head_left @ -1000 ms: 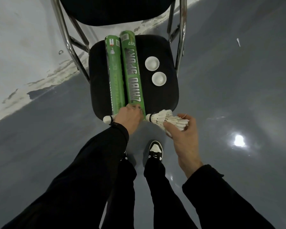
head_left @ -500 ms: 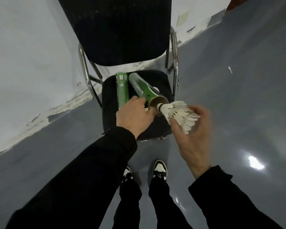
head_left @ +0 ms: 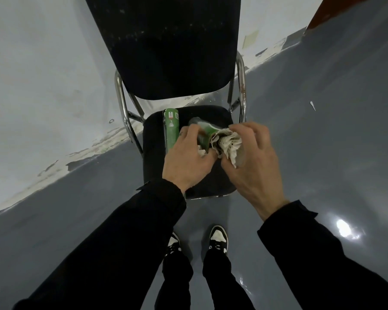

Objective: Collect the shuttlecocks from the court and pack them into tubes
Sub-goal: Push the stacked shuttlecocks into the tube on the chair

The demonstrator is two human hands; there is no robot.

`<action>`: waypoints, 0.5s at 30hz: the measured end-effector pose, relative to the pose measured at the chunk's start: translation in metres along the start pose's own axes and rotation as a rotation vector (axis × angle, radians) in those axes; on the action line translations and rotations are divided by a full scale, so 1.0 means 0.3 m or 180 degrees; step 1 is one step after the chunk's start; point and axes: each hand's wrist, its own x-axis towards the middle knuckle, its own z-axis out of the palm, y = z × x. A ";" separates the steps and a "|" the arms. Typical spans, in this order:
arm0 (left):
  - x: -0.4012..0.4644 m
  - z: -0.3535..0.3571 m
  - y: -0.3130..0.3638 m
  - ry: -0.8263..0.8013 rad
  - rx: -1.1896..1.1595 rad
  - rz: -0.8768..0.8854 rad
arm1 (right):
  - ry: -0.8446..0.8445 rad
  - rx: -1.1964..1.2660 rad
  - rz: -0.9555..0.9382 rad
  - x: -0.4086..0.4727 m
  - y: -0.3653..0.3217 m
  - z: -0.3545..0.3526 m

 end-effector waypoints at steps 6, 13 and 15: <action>0.030 -0.027 -0.034 -0.0740 -0.0747 0.0338 | -0.0081 -0.0183 -0.0071 0.068 0.003 0.014; 0.073 0.027 -0.034 0.0509 0.1143 0.0722 | -0.0053 -0.0157 -0.0228 0.122 -0.007 0.031; 0.075 0.045 -0.043 0.0409 0.0998 0.0787 | -0.0395 -0.0224 -0.0102 0.136 -0.013 0.029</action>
